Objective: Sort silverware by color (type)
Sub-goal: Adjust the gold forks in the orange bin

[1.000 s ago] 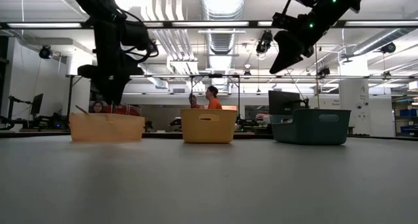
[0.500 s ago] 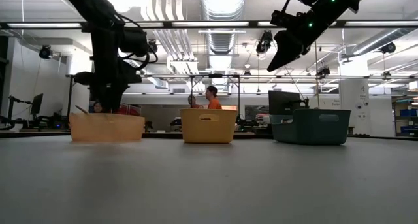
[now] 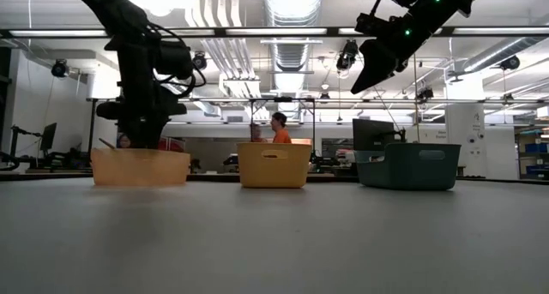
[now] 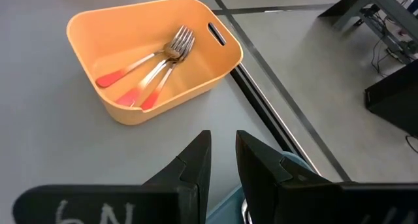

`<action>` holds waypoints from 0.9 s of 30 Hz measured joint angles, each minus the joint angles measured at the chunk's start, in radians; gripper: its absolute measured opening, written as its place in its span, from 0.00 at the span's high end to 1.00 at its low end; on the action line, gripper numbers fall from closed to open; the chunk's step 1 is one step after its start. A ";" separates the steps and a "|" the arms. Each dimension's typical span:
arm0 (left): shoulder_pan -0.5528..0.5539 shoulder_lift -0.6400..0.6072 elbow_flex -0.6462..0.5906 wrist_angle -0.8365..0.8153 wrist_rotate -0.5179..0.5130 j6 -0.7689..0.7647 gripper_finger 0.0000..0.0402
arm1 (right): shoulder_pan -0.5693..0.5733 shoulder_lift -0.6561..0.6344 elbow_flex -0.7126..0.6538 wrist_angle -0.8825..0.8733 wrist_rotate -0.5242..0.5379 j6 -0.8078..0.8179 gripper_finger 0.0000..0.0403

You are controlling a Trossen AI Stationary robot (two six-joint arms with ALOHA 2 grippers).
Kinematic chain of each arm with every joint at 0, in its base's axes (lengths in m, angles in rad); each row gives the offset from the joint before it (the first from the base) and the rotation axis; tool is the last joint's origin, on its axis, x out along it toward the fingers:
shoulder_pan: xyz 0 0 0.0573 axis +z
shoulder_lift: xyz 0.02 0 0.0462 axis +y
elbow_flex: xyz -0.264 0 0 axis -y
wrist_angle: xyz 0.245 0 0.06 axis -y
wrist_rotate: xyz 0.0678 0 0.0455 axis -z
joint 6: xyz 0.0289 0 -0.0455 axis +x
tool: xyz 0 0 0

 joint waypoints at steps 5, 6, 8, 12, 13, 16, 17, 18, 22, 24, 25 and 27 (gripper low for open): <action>0.000 0.000 -0.009 0.025 0.000 -0.007 0.71 | 0.000 0.000 0.000 0.003 0.000 -0.001 0.84; 0.000 0.000 -0.012 0.034 0.000 -0.007 0.71 | 0.000 0.000 0.000 0.002 0.000 -0.001 0.84; 0.000 0.000 -0.019 0.044 0.000 -0.007 0.71 | 0.000 0.000 0.000 0.002 0.000 -0.002 0.84; 0.000 0.000 -0.041 0.047 0.000 -0.015 0.71 | 0.000 0.000 0.000 0.002 0.000 -0.004 0.84; 0.000 0.000 -0.049 0.054 0.001 -0.015 0.71 | 0.000 0.000 0.000 0.003 0.000 -0.004 0.84; 0.000 0.000 -0.068 0.079 0.001 -0.020 0.71 | 0.000 0.000 0.001 0.006 0.000 -0.004 0.84; 0.000 0.000 -0.070 0.080 0.001 -0.023 0.71 | 0.000 0.000 0.001 0.006 0.000 -0.004 0.84; 0.000 0.000 -0.070 0.079 0.001 -0.023 0.71 | 0.000 0.000 0.001 0.006 0.000 -0.004 0.84; 0.000 0.000 -0.067 0.080 0.001 -0.023 0.71 | 0.000 0.000 0.001 0.006 0.000 -0.004 0.84; 0.000 0.000 -0.067 0.080 0.001 -0.023 0.73 | 0.000 0.000 0.001 0.007 0.000 -0.004 0.84; 0.000 0.000 -0.067 0.080 0.001 -0.023 0.74 | 0.000 0.000 0.001 0.006 0.000 -0.004 0.84; 0.000 0.000 -0.067 0.080 0.001 -0.023 0.77 | 0.000 0.000 0.001 0.006 0.000 -0.004 0.84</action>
